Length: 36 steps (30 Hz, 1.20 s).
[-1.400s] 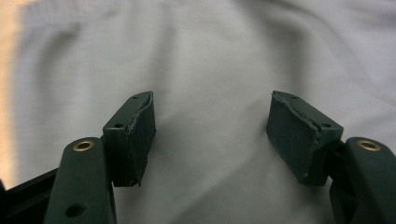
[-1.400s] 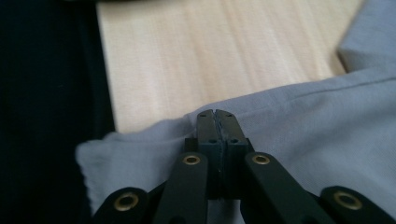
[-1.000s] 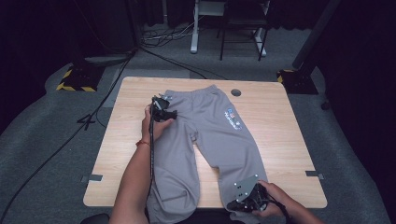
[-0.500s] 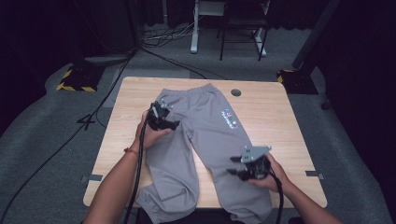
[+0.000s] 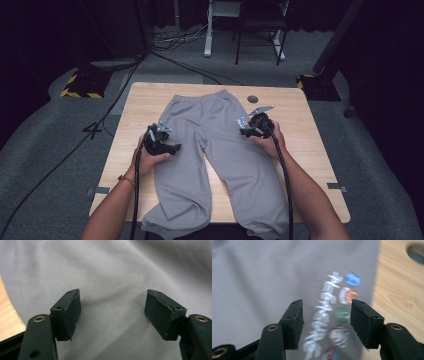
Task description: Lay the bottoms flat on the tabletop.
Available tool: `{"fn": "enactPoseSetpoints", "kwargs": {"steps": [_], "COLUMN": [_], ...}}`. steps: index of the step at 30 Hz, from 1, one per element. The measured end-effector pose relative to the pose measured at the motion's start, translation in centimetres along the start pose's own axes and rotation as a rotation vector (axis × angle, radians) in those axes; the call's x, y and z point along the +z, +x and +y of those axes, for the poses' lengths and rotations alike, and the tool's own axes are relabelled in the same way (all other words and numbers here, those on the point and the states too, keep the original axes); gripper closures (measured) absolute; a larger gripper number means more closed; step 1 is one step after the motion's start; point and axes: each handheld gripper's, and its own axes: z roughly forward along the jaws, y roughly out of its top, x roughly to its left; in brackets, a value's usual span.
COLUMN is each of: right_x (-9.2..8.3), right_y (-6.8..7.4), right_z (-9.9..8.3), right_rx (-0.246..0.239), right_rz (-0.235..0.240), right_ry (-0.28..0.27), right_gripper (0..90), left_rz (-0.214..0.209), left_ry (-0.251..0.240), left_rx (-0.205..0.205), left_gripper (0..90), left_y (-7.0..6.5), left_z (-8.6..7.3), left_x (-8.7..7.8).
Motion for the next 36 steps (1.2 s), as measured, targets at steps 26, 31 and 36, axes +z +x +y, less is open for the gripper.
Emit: {"fn": "enactPoseSetpoints", "kwargs": {"steps": [26, 31, 36], "right_x": [-4.8, -6.0, -5.8], "right_y": [-8.1, -1.3, 4.2], "right_z": [-5.0, -4.5, -5.5], "right_rx": [0.130, -0.043, -0.153], "right_rz": [-0.217, -0.005, 0.092], "right_ry": [0.023, -0.027, 0.037], "right_gripper": [39.5, 37.5, 37.1], "left_rz": [-0.014, -0.090, -0.065], "left_ry": [0.061, 0.040, 0.064], "left_rx": [0.100, 0.218, 0.235], "left_gripper": [32.6, 31.5, 32.0], "left_y": [-3.4, -6.2, -6.7], "left_z": [9.6, 7.0, 4.3], "left_x": [6.2, 3.7, 3.1]}}
